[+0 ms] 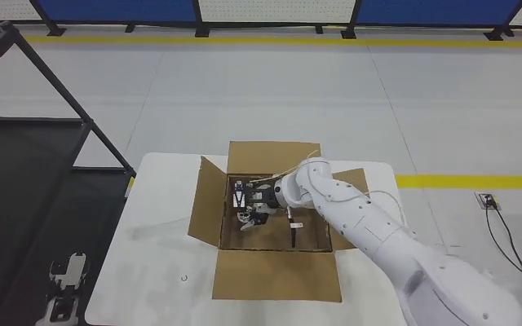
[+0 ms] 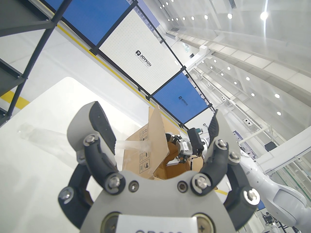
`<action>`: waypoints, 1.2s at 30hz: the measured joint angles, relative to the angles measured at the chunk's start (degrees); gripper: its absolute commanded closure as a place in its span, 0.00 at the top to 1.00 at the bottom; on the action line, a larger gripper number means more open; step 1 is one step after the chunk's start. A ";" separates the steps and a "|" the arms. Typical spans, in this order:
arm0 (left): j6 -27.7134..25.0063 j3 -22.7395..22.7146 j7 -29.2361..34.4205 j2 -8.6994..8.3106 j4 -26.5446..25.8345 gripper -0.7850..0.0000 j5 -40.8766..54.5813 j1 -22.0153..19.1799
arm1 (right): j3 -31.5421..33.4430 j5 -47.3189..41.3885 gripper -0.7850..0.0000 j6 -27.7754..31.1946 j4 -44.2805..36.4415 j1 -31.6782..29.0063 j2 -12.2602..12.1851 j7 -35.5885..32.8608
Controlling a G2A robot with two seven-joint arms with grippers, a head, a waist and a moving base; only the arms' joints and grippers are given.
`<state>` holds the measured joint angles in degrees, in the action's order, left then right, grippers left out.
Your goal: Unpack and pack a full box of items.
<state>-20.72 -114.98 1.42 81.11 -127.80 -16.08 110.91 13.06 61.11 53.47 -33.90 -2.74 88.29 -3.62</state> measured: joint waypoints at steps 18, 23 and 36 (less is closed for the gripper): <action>-0.53 -0.30 0.01 -0.02 -0.03 1.00 0.17 0.36 | -0.83 -2.11 1.00 -3.41 15.35 -0.85 10.16 -7.49; -0.53 -0.30 0.01 -0.01 -0.03 1.00 0.16 0.36 | -0.84 -2.11 1.00 -3.41 15.35 -0.85 10.16 -7.49; -0.52 -0.28 0.03 -0.02 -0.03 1.00 0.16 0.34 | -0.69 -2.18 1.00 -3.93 15.24 -1.17 10.13 -7.27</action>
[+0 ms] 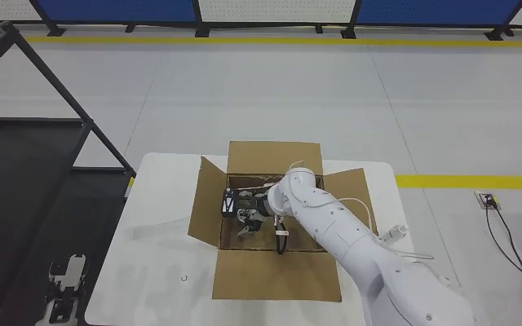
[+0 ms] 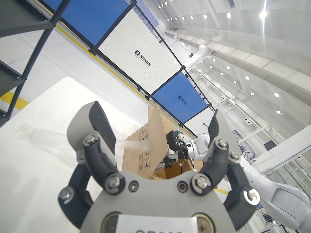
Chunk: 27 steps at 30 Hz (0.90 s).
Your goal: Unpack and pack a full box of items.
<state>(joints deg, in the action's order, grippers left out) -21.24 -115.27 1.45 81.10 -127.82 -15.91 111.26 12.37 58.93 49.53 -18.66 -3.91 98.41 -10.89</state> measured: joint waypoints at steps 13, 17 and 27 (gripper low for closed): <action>-0.11 -0.30 0.17 -0.04 -0.16 1.00 -0.45 0.38 | 1.38 1.30 1.00 -12.36 0.34 -3.56 1.03 -3.51; -0.13 -0.54 -0.26 0.00 0.08 1.00 -0.38 0.69 | 1.50 2.23 0.87 -13.08 1.60 -4.17 1.56 -2.37; -0.33 -0.57 -0.70 0.03 0.74 1.00 -0.24 0.50 | 2.36 2.86 0.36 -12.78 4.59 -5.07 2.90 -0.16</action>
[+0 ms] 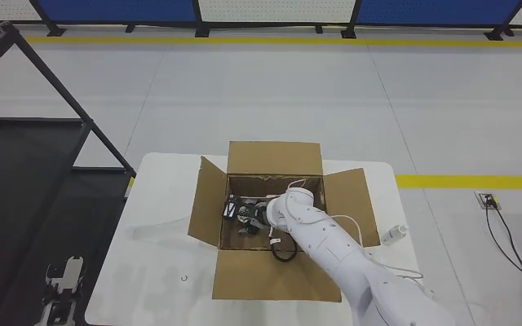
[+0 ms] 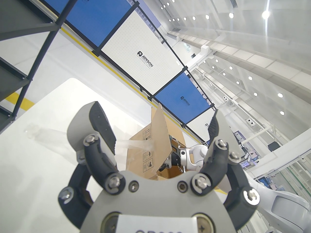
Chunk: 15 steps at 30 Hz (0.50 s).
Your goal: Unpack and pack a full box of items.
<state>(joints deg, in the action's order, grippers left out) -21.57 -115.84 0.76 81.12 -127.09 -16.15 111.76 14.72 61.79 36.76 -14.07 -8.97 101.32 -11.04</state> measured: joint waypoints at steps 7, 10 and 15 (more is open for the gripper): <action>-0.09 -0.45 0.22 -0.06 0.74 1.00 0.32 -0.51 | 0.57 0.67 0.00 0.38 1.26 0.07 0.45 2.19; -0.01 -0.69 0.24 -0.09 0.95 1.00 0.52 -0.85 | 0.80 1.04 0.00 0.74 1.71 0.35 0.51 3.01; 0.38 -0.81 0.26 -0.11 1.08 1.00 0.97 -1.35 | 1.16 1.97 0.00 3.13 2.36 1.05 0.06 6.45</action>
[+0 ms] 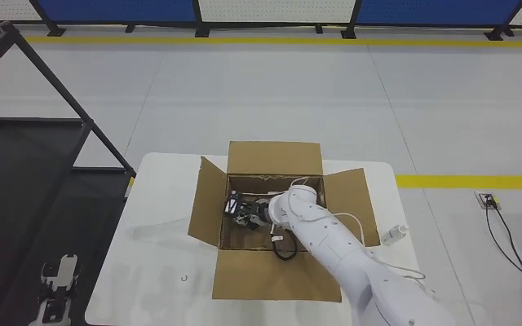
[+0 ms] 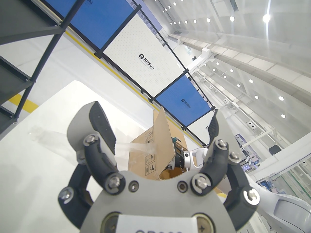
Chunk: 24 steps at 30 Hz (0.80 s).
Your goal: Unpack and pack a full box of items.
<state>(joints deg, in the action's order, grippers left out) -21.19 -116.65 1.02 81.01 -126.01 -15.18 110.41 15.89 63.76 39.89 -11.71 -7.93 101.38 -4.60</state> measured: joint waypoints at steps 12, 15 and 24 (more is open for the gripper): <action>0.04 2.33 1.59 -0.10 -0.72 1.00 -2.09 -0.92 | -0.71 6.36 0.00 7.34 0.03 0.96 -3.46 13.27; -0.14 3.14 1.88 -0.12 -1.01 1.00 -2.91 -0.97 | -0.97 8.39 0.00 6.93 -0.60 0.57 -4.68 17.19; -0.20 4.61 2.40 -0.24 -1.48 1.00 -4.88 -1.37 | -1.17 14.30 0.00 6.04 -6.22 -0.16 -9.23 27.34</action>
<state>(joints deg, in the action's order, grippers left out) -21.38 -112.03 3.42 80.77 -127.49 -20.06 109.04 14.72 78.06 45.94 -17.93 -8.09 92.15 22.75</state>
